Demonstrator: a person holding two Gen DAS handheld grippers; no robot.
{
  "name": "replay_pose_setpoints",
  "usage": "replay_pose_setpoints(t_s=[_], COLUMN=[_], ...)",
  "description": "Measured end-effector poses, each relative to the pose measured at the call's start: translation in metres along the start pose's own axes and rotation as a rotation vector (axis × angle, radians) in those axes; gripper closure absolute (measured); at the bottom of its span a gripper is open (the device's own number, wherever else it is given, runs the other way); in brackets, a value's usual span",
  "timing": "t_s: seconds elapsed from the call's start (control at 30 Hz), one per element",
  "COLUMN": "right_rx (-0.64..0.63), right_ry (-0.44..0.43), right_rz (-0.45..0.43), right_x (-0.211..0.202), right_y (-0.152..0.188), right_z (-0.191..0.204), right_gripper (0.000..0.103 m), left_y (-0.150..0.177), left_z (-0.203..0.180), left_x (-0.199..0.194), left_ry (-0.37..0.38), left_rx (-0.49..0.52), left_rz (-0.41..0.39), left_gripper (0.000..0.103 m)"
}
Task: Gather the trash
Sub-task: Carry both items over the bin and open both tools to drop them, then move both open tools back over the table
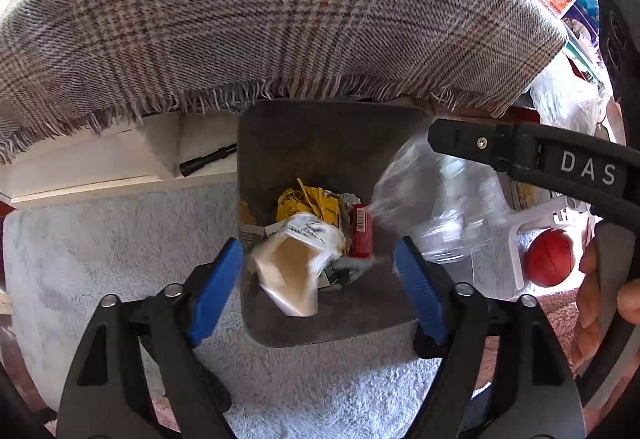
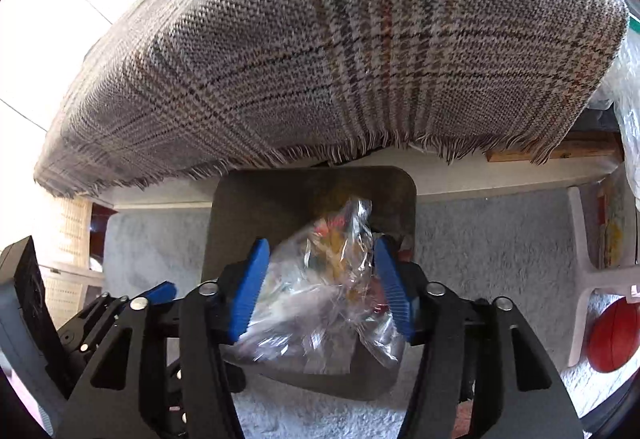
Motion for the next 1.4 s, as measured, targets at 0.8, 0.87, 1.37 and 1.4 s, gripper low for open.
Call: replay_pose_setpoints(t_s=[0.8,0.87,1.37,1.4], right_rx=[-0.001,-0.003,-0.011,-0.009], right_ry=[-0.019,-0.017,0.104,0.1], right_rz=[-0.201,-0.216,-0.251,-0.248], right_x=[-0.108,-0.117,-0.13,-0.126], right_y=[-0.033,-0.044,-0.175,-0.184], right_z=[-0.003,-0.003,0.014,0.015], right_gripper=[0.006,0.006,0.006,0.006], left_y=[-0.01,-0.02,-0.15,-0.159], left_z=[0.016,0.023,0.083,0.086], left_x=[-0.101,-0.116,-0.18,-0.179], left_ry=[-0.006,-0.036,-0.11,-0.118], left_rx=[-0.003,-0.009,-0.091,-0.09], left_rz=[-0.157,-0.185,-0.313,-0.315], left_gripper=[0.008,0.008,0.008,0.008])
Point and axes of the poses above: each gripper's, at about its wrist camera, not at the fingertips, and x roughly the way its jaws point, z to its left, y to its underside, the point moved 6 cm from there along x, roughly the way its jaws point, and after that the axes turned 5 degrees about y, right-handed, at the moved point
